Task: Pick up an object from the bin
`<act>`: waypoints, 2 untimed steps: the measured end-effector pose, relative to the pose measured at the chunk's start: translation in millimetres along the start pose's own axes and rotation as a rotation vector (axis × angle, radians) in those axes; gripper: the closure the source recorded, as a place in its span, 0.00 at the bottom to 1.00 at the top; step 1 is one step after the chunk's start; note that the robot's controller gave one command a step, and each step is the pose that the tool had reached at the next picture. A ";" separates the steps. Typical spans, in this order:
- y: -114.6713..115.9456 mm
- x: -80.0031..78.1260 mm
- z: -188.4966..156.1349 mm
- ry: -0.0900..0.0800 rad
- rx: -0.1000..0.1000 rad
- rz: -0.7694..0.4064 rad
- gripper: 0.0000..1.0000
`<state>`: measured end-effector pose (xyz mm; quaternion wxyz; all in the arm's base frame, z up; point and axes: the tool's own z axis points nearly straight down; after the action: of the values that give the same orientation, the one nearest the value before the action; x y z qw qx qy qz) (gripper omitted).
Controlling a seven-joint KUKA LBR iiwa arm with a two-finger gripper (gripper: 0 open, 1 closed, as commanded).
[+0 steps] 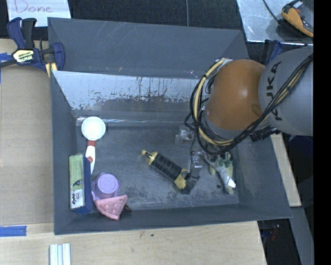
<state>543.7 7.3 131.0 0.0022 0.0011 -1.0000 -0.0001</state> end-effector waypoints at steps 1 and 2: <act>0.0 -1.5 -4.8 -0.008 0.000 0.000 0.00; 9.0 7.6 58.2 -0.005 -0.007 0.134 0.00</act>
Offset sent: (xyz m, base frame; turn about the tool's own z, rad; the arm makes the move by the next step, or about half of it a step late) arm -0.0091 0.0055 -0.0610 0.1351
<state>535.9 16.3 72.8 -0.0002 -0.0657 -0.9978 -0.0034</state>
